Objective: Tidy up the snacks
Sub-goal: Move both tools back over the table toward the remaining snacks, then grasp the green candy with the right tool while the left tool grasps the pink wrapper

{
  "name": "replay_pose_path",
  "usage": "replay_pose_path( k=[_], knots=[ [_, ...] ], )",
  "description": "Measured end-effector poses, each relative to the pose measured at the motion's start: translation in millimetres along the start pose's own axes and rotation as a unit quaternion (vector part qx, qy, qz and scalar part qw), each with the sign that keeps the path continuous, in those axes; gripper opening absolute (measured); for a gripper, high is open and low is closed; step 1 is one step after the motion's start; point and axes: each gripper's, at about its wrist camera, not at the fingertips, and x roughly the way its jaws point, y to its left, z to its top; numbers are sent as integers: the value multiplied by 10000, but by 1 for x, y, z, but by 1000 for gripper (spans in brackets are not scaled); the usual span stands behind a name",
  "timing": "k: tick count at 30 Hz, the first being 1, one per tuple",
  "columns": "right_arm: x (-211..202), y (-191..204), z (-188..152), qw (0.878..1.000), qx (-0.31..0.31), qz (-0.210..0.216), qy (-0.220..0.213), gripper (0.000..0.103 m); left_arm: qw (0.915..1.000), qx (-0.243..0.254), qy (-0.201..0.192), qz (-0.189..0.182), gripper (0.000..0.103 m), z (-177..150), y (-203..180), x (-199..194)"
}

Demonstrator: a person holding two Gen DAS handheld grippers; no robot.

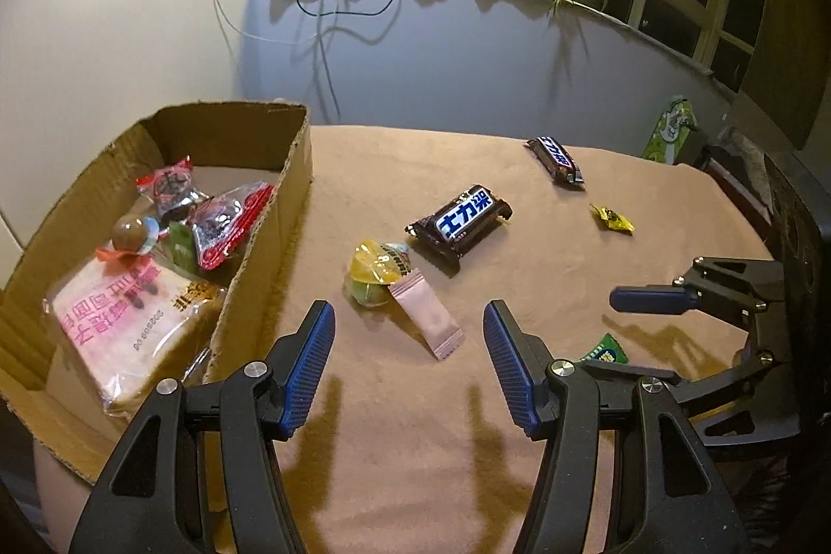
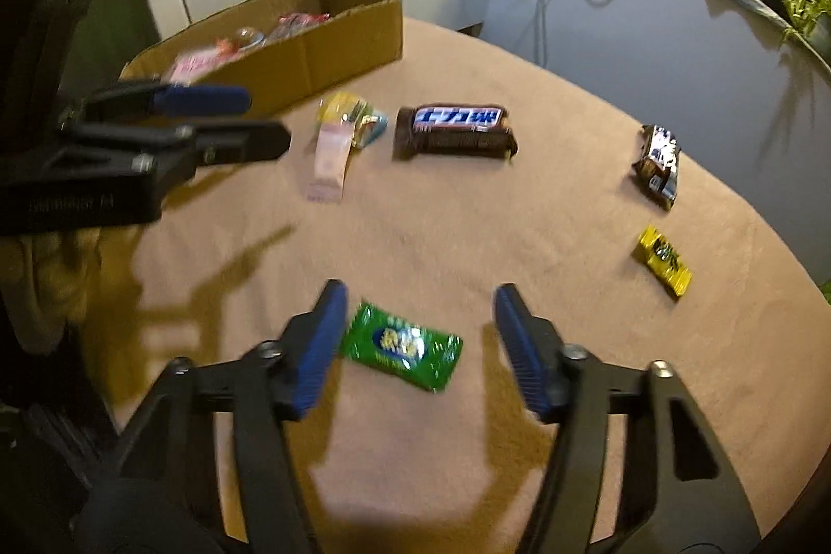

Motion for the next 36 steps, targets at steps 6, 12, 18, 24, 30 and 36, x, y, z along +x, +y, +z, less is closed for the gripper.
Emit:
replay_pose_path(
  k=[6, 12, 18, 24, 30, 36],
  knots=[
    [-12, -9, -8, 9997, -107, 188, -63, 59, 9978, 586, -166, 273, 54, -5, -26, -1],
    [-9, -9, -13, 9984, -410, 372, 58, 59, 9990, 324, 298, -40, 53, -6, -27, 20],
    [-2, 7, -12, 9940, -986, 455, 155, 59, 9988, 158, 458, -59, 53, -1, -26, 30],
    [9, 1, -9, 9948, -871, 481, 221, 59, 9977, 80, 675, -77, 53, -1, -22, 44],
    [11, -3, -9, 9953, -735, 598, 191, 51, 9961, 93, 869, -114, 46, 4, -21, 59],
    [7, -3, -14, 9960, -631, 606, 165, 42, 9950, 471, 871, 79, 40, 5, -32, 65]
  ],
)
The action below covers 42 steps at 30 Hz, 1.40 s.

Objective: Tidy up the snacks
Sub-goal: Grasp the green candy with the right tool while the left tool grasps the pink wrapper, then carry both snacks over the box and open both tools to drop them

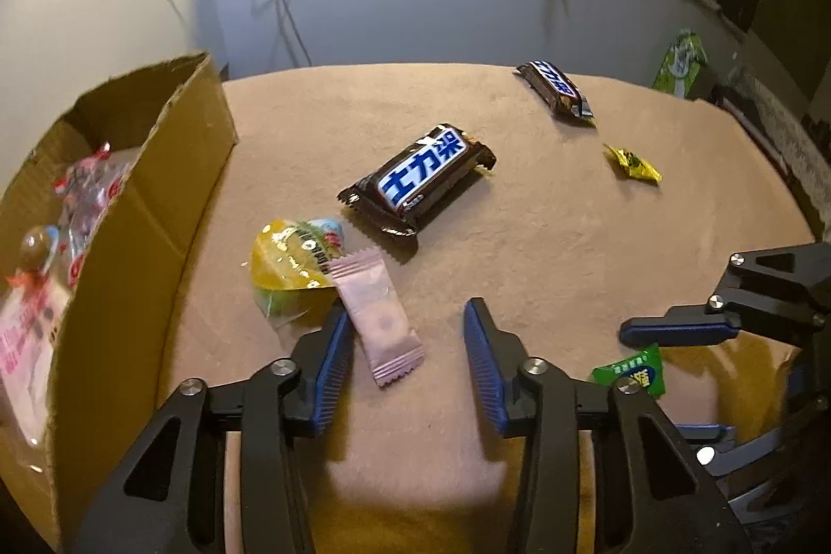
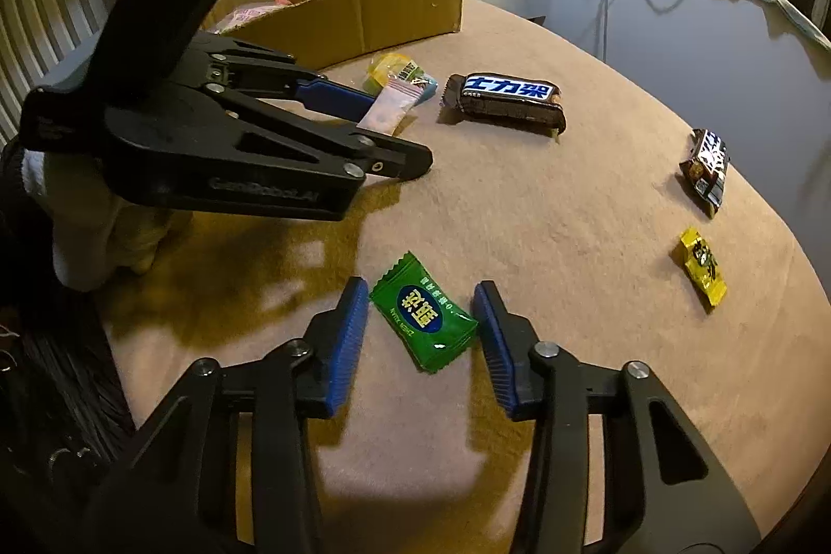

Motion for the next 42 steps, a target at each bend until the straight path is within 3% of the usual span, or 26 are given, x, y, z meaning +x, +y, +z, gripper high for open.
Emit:
replay_pose_path(
  k=[8, 10, 13, 19, 22, 34, 42],
  knots=[
    [-4, -2, -4, 9998, 192, -63, -39, 37, 9994, 329, -115, 82, 16, -1, -10, 0],
    [-5, -3, -4, 9996, 249, -90, -58, 29, 9995, 272, -125, 82, 11, -1, -8, 0],
    [-5, -8, -3, 9992, 394, -90, -69, 18, 9999, 126, -108, -10, 11, 0, -3, 0],
    [-4, -8, -3, 9991, 398, -161, -58, 15, 9999, -20, -146, -2, 10, 2, 1, 1],
    [-5, -10, -3, 9986, 487, -172, -85, 9, 9998, -52, -186, 52, 6, 1, 2, 0],
    [-6, -13, -4, 9978, 599, -263, -80, 7, 9991, -372, -195, -49, 8, 6, 14, 4],
    [-5, -12, -3, 9974, 639, -307, -103, 7, 9991, -210, -347, 136, 4, 4, 7, 1]
  ],
)
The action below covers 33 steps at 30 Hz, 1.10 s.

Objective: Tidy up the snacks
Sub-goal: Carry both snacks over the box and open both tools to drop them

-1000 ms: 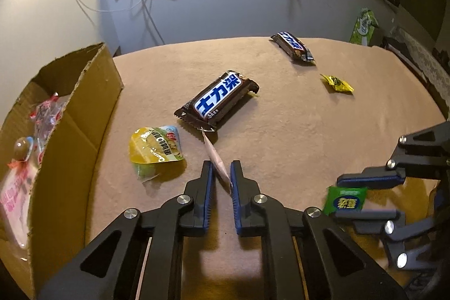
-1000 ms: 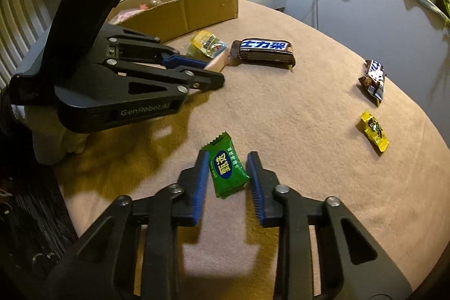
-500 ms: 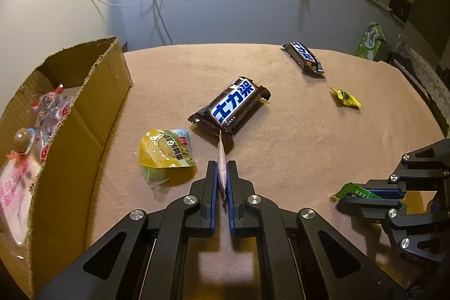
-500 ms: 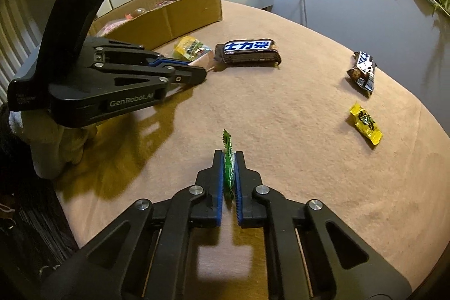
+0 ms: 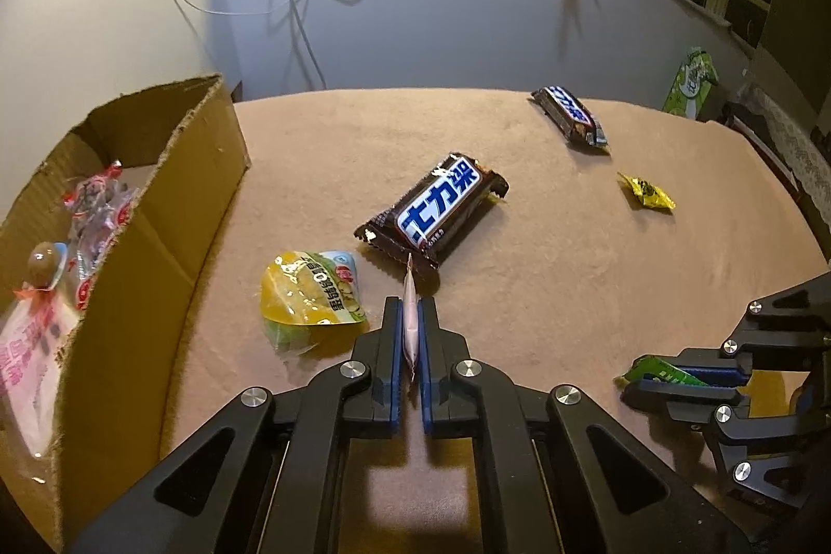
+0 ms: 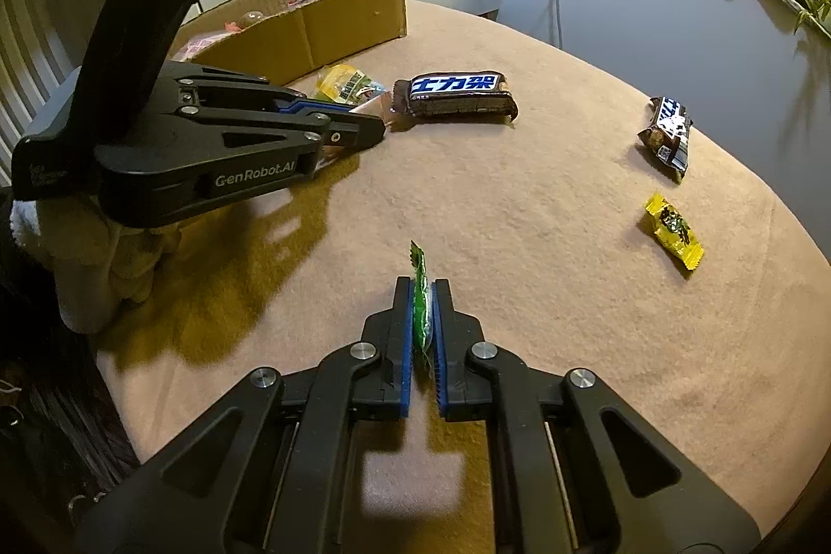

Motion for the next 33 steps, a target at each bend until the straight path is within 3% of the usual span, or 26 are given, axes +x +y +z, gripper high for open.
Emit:
replay_pose_path(
  k=[14, 24, 33],
  knots=[
    [-33, 1, 23, 9985, 253, -130, -472, 6, 9977, -31, -632, -260, 4, 6, 1, -51],
    [-45, 25, 67, 9955, 265, -65, -910, 6, 9925, -436, -1112, -241, 4, 7, 38, -87],
    [-30, 57, 113, 9933, 165, 184, -1126, 6, 9880, -770, -1331, -159, 4, 2, 74, -103]
  ],
)
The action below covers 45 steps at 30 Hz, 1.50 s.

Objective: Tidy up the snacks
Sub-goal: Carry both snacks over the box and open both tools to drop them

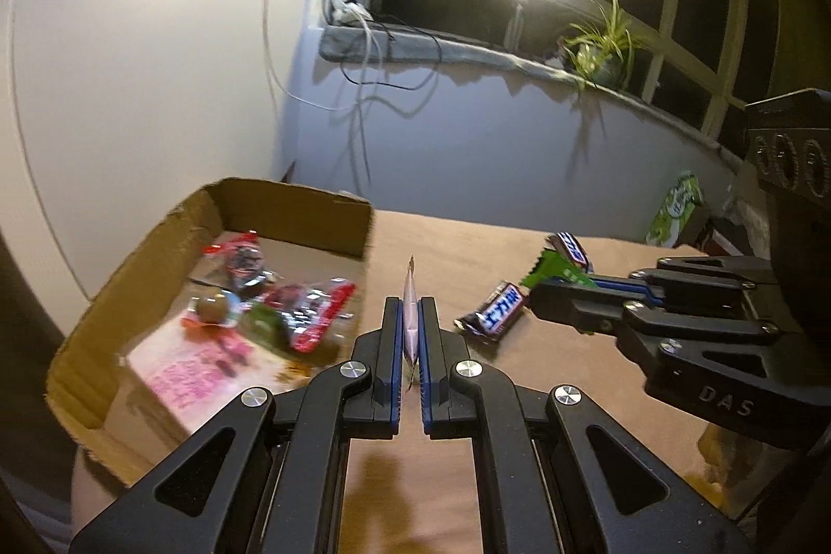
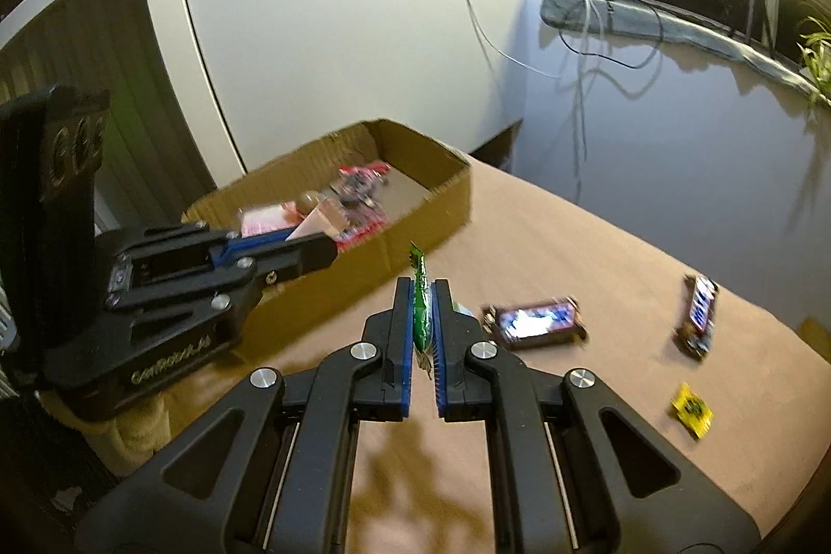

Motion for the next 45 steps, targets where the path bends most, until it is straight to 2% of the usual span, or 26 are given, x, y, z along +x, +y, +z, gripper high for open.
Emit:
replay_pose_path(
  k=[15, 24, 36, 45],
  knots=[
    [54, 19, 43, 9998, 127, 179, -25, 6, 9984, -433, -159, 325, 4, 9, 56, -10],
    [86, 31, 68, 9995, 58, 294, -6, 6, 9969, -564, -98, 532, 4, 15, 83, -1],
    [127, 29, 80, 9991, 100, 388, 157, 6, 9969, -463, -21, 635, 4, 19, 86, 7],
    [130, 28, 80, 9989, 132, 415, 179, 6, 9966, -441, 23, 693, 4, 20, 86, 10]
  ],
)
